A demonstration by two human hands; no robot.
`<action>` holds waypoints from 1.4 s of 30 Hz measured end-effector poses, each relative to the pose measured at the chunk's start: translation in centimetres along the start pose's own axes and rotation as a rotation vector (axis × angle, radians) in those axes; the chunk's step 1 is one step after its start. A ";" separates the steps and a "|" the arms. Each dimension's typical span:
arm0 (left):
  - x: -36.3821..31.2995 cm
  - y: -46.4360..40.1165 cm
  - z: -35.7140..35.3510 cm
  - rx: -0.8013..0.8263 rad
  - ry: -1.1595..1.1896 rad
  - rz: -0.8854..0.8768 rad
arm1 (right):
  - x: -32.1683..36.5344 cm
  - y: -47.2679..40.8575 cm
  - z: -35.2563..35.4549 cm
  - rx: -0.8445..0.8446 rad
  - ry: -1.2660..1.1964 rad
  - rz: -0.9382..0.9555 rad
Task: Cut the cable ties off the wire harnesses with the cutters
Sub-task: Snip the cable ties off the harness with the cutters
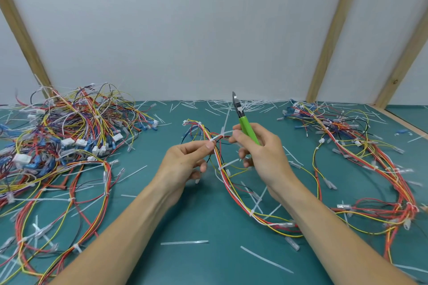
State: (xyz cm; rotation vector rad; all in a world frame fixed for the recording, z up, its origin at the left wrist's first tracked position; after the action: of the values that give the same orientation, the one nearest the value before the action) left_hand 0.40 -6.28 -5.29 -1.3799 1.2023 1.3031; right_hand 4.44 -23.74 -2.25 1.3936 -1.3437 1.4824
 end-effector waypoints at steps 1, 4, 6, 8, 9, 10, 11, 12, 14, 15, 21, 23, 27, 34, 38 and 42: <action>-0.1 0.0 0.1 -0.039 0.010 -0.026 | 0.1 0.0 0.1 -0.004 0.014 0.010; -0.5 0.0 0.7 -0.171 0.008 -0.082 | 0.3 -0.1 0.2 -0.005 0.024 0.003; -0.7 0.2 1.1 -0.256 -0.006 -0.097 | 0.1 -0.2 0.1 0.031 -0.002 -0.079; -0.9 0.3 1.3 -0.312 -0.023 -0.108 | -0.3 -0.1 0.0 0.096 0.008 -0.185; -0.9 0.4 1.3 -0.326 -0.029 -0.110 | -0.5 -0.1 0.0 0.132 0.032 -0.229; -1.0 0.5 1.3 -0.334 -0.033 -0.110 | -0.7 0.0 0.0 0.163 0.063 -0.257; -1.0 0.5 1.3 -0.342 -0.035 -0.108 | -0.8 0.0 0.0 0.188 0.098 -0.270; -1.0 0.6 1.3 -0.352 -0.035 -0.106 | -0.8 0.1 0.1 0.203 0.133 -0.266; -1.1 0.7 1.4 -0.372 -0.037 -0.102 | -0.6 0.0 0.2 0.203 0.185 -0.219; -1.1 0.7 1.5 -0.380 -0.042 -0.101 | -0.3 0.0 0.3 0.195 0.202 -0.181; -1.0 0.6 1.6 -0.393 -0.036 -0.091 | 0.7 0.1 0.2 0.189 0.227 0.081; -1.0 0.5 1.7 -0.396 -0.032 -0.091 | 0.8 0.2 0.0 0.202 0.253 0.136; -0.7 0.5 1.8 -0.396 -0.026 -0.085 | 1.2 0.7 -0.3 0.225 0.220 0.222; -0.8 0.5 1.8 -0.392 -0.031 -0.093 | 0.6 0.1 0.6 0.132 0.342 0.172; -0.9 0.6 1.6 -0.382 -0.029 -0.104 | -0.7 0.0 0.7 0.172 0.506 0.074; -1.0 0.6 1.6 -0.377 -0.045 -0.120 | -1.0 0.1 0.4 0.259 0.382 -0.134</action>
State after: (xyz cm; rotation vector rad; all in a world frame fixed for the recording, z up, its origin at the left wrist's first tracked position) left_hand -0.48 -4.75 -4.36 -1.6501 0.8556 1.5186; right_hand 4.65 -23.98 -3.24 1.2431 -0.8310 1.7675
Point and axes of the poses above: each hand's wrist, its own y-axis away from the middle knuckle, its own z-axis out of the back of the hand, x = y × z, the point moved 4 cm from there along -y, towards the middle knuckle, and after that the axes turned 6 degrees about -y, right-handed, at the moved point
